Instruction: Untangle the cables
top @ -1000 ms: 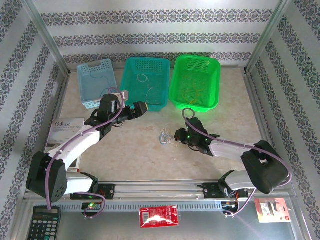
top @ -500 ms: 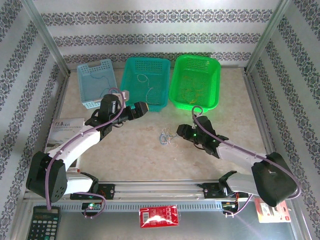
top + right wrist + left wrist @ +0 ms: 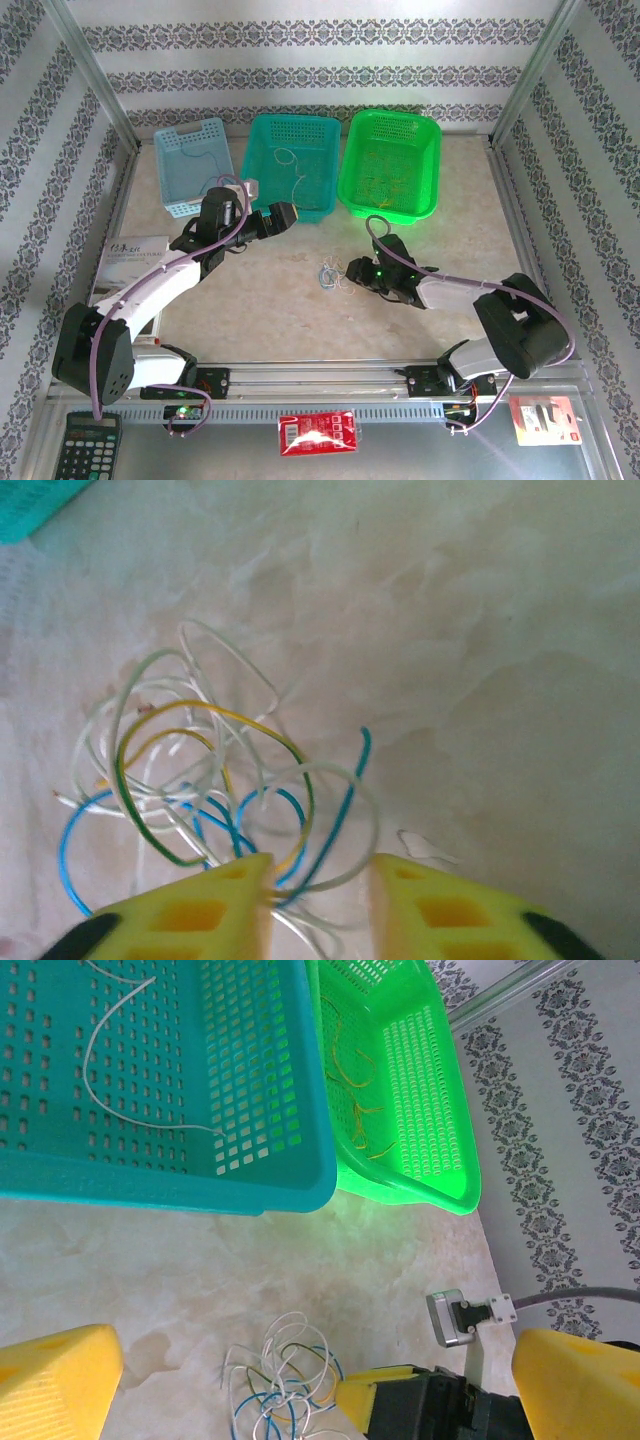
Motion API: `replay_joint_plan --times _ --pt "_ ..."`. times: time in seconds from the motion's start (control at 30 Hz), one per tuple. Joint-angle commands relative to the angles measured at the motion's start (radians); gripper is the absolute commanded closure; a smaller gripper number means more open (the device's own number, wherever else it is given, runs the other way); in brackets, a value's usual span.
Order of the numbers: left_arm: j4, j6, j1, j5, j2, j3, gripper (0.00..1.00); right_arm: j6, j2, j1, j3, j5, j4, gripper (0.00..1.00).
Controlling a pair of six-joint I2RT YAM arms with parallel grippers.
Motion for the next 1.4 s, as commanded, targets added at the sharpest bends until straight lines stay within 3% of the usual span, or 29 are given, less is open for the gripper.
replay_joint_plan --times 0.0,0.2,0.43,0.67,1.0,1.37 --pt "0.038 -0.006 -0.015 -0.009 -0.006 0.026 0.0 0.0 0.005 0.008 0.03 -0.024 0.042 0.8" --pt "0.04 -0.006 -0.016 -0.007 -0.005 0.028 0.0 -0.054 -0.061 0.0 0.018 -0.046 0.052 1.0" --pt "0.075 -0.022 -0.02 0.043 0.007 0.04 0.0 -0.191 -0.143 -0.014 0.046 -0.144 0.054 1.0" --pt "0.063 0.03 -0.071 0.087 0.034 0.055 0.0 -0.226 -0.158 -0.016 0.067 -0.182 0.054 1.0" --pt "-0.039 0.244 -0.186 -0.036 0.082 -0.002 0.0 -0.232 -0.154 -0.019 0.061 -0.185 0.049 1.0" --pt "0.044 0.27 -0.276 -0.1 0.217 -0.03 0.0 -0.232 -0.159 -0.021 0.063 -0.187 0.046 1.0"
